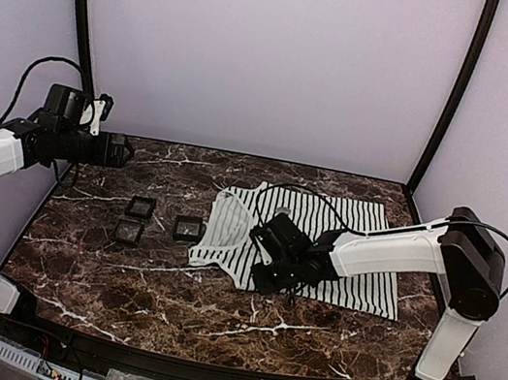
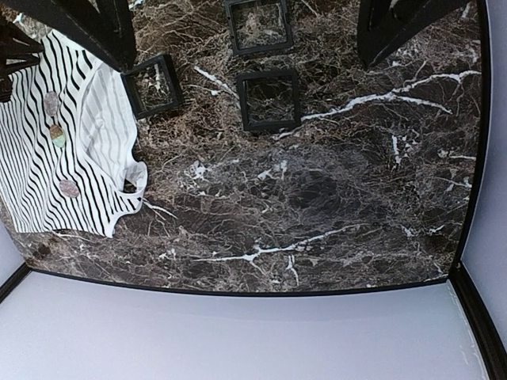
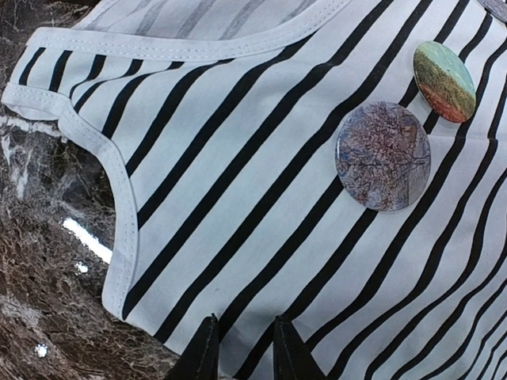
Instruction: Remove the brooch from the garment
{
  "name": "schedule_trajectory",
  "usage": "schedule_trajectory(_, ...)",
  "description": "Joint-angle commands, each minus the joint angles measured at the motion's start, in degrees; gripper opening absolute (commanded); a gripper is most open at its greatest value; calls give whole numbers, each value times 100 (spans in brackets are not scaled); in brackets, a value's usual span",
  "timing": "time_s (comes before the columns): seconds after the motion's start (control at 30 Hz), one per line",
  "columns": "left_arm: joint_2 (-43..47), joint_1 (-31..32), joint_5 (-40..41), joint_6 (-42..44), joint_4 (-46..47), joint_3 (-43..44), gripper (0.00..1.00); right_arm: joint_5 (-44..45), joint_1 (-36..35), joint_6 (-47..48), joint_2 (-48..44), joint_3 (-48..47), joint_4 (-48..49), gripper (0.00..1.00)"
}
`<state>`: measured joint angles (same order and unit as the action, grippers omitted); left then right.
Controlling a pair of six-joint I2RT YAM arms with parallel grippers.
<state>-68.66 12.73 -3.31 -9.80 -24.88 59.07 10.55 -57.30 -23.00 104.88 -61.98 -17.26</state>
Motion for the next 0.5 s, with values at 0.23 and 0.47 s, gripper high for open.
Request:
schedule_trajectory(0.23,38,-21,32,52,-130,-48,99,214,-44,-269,145,194,-64,10)
schedule_trajectory(0.47,28,-25,65,33,-144,-40,99,-137,-46,-361,-19,505,203,0)
